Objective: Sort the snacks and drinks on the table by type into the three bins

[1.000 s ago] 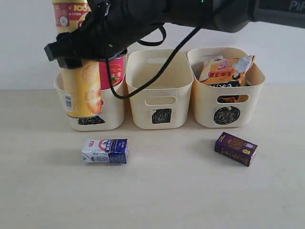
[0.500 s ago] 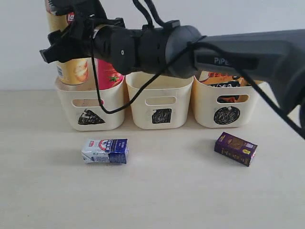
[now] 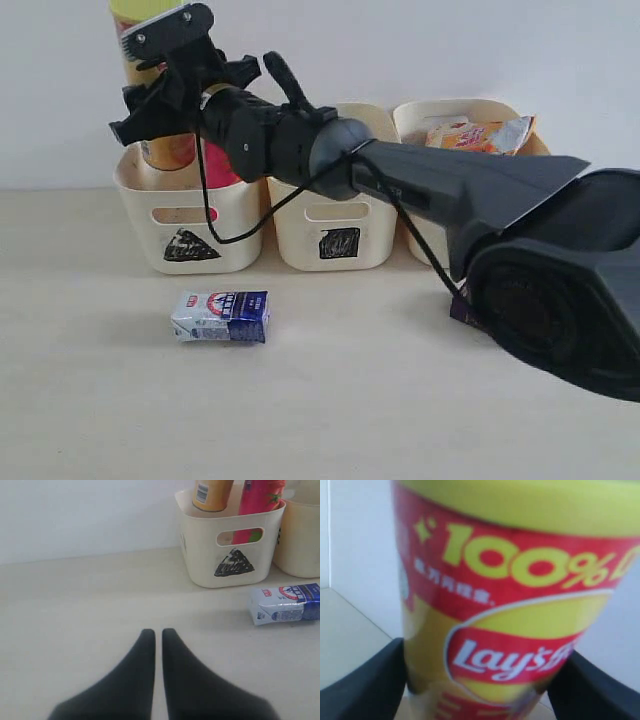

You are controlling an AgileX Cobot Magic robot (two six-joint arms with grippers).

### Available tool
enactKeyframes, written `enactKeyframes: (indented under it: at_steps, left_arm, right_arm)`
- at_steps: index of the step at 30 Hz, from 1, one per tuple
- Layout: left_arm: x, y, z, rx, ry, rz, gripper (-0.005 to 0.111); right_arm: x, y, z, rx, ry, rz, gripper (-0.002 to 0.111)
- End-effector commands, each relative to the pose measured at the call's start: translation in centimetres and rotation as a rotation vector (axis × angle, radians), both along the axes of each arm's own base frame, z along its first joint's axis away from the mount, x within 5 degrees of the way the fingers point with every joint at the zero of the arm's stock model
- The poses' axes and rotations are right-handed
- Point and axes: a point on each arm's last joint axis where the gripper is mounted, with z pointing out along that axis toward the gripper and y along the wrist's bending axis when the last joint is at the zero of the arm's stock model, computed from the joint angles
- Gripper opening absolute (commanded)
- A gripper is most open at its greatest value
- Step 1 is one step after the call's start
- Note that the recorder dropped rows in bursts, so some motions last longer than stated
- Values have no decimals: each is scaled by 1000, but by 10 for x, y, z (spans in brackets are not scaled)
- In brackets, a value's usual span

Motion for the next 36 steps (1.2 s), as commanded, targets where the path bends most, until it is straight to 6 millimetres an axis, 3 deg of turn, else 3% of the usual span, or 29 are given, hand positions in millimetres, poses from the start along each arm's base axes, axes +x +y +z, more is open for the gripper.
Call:
enactKeyframes:
  at_steps: [1,4,11,14,21,30,31,33,34,36]
  left_arm:
    - [0,0,0,-7,-12,3,4]
    - [0,0,0,-7,-12,3,4]
    - [0,0,0,-7,-12,3,4]
    - [0,0,0,-7,-12,3,4]
    - [0,0,0,-7,-12,3,4]
    - [0,0,0,-7,-12,3,4]
    - [0,0,0,-7,-12,3,4]
    - [0,0,0,-7,-12,3,4]
    - [0,0,0,-7,-12,3,4]
    - [0,0,0,-7,-12,3,4]
  right_arm:
    - [5,2,-6,-17,-26,-3,1]
    - [5,3,-11,-46,-22,2,16]
    - [5,3,-13,-56,-31,1,72]
    - [6,3,-13,-52,-36,-1,82]
    - [4,4,-11,-54,-36,2,82]
    - [-13,-3,33,-136,66,72,72]
    - [-17,-5,38,-155,92,86,67]
    - [-27,-10,52,-212,162,123,45]
    - [-33,-13,57,-245,219,145,25]
    - [-39,-16,61,-279,267,164,7]
